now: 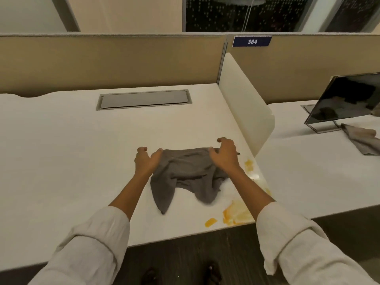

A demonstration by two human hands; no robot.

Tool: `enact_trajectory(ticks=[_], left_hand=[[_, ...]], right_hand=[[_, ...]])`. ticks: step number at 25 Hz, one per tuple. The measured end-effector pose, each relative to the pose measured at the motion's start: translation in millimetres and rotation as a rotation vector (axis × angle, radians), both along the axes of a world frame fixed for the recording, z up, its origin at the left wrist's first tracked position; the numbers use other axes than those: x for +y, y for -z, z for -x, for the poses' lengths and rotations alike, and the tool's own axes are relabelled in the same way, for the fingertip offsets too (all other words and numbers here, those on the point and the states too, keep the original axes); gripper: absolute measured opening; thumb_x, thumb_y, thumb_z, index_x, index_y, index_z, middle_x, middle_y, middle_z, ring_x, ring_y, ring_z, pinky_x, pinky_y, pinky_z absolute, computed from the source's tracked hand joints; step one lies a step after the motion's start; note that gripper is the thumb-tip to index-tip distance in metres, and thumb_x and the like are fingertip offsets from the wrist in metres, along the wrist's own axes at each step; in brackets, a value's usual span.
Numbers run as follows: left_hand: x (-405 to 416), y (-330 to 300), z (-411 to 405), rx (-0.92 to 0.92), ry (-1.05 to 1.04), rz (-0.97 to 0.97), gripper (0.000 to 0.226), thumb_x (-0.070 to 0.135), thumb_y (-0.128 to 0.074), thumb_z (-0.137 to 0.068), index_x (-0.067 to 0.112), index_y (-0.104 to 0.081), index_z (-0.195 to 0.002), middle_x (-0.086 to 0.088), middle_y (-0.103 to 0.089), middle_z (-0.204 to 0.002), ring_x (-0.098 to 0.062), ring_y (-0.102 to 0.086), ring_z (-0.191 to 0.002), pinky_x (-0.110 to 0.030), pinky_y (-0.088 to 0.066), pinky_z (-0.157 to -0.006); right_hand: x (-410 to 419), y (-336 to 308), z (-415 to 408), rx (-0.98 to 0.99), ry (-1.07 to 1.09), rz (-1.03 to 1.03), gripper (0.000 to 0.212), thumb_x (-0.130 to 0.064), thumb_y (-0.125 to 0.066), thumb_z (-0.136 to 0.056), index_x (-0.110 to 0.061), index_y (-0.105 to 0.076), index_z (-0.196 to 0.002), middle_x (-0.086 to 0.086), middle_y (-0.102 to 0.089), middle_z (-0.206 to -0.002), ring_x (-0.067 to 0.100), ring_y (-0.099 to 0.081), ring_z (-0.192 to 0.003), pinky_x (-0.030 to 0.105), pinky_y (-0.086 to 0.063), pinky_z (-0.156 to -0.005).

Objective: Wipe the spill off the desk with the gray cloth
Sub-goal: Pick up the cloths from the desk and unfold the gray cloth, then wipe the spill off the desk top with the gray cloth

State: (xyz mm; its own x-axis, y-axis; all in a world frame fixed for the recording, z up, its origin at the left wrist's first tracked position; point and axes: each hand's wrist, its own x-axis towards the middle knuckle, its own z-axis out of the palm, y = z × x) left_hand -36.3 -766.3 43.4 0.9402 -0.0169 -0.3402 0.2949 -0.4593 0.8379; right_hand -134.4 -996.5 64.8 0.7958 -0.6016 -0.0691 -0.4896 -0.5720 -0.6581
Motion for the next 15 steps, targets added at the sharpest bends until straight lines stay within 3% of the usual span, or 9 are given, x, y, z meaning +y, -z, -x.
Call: enact_trajectory(ticks=[1,3,5,7,11,15], left_hand=[[2,5,6,-0.025,-0.022,-0.026,0.070,0.045,-0.062,-0.088,0.010,-0.035,-0.143,-0.013,-0.041,-0.149,-0.031,-0.042,-0.135,-0.042,-0.038,-0.107],[5,13,22,-0.074,-0.030,-0.055,0.064,0.043,-0.057,-0.092,0.009,-0.038,-0.142,-0.012,-0.042,-0.149,-0.028,-0.040,-0.136,-0.039,-0.035,-0.108],[8,20,40,-0.142,0.024,-0.108,0.060,0.039,-0.054,-0.095,0.008,-0.038,-0.143,-0.012,-0.041,-0.150,-0.028,-0.038,-0.139,-0.037,-0.032,-0.111],[16,27,58,-0.204,0.117,-0.199,0.058,0.037,-0.050,-0.097,0.008,-0.036,-0.145,-0.011,-0.037,-0.153,-0.027,-0.033,-0.142,-0.038,-0.028,-0.114],[33,42,80,-0.277,0.193,-0.336,0.057,0.040,-0.042,-0.099,0.010,-0.032,-0.147,-0.011,-0.033,-0.156,-0.026,-0.026,-0.145,-0.042,-0.024,-0.118],[32,47,83,-0.334,0.207,-0.369,0.056,0.037,-0.042,-0.100,0.007,-0.033,-0.146,-0.014,-0.034,-0.155,-0.029,-0.027,-0.145,-0.043,-0.023,-0.118]], right_hand=[[9,19,0,0.002,-0.069,-0.006,0.060,-0.041,-0.060,-0.092,-0.007,-0.046,-0.140,0.016,-0.044,-0.145,0.033,-0.044,-0.133,0.043,-0.040,-0.108],[37,56,-5,0.106,-0.216,0.022,0.076,-0.057,-0.054,-0.091,-0.012,-0.036,-0.150,0.019,-0.027,-0.158,0.036,-0.021,-0.148,0.049,-0.021,-0.120],[65,85,-19,0.248,-0.324,0.153,0.094,-0.079,-0.036,-0.083,-0.026,-0.016,-0.157,0.020,0.000,-0.165,0.042,0.008,-0.150,0.061,0.005,-0.118],[83,102,-32,0.308,-0.354,0.283,0.098,-0.087,-0.017,-0.076,-0.032,-0.006,-0.157,0.024,0.011,-0.162,0.048,0.019,-0.147,0.066,0.015,-0.113],[90,113,-32,0.206,-0.500,0.392,0.073,-0.062,-0.023,-0.094,-0.025,-0.019,-0.157,0.024,-0.004,-0.164,0.040,0.003,-0.152,0.053,0.001,-0.122],[83,117,8,-0.016,-0.744,0.302,0.063,-0.034,-0.028,-0.089,-0.011,-0.054,-0.141,0.015,-0.045,-0.152,0.031,-0.036,-0.144,0.049,-0.030,-0.117]])
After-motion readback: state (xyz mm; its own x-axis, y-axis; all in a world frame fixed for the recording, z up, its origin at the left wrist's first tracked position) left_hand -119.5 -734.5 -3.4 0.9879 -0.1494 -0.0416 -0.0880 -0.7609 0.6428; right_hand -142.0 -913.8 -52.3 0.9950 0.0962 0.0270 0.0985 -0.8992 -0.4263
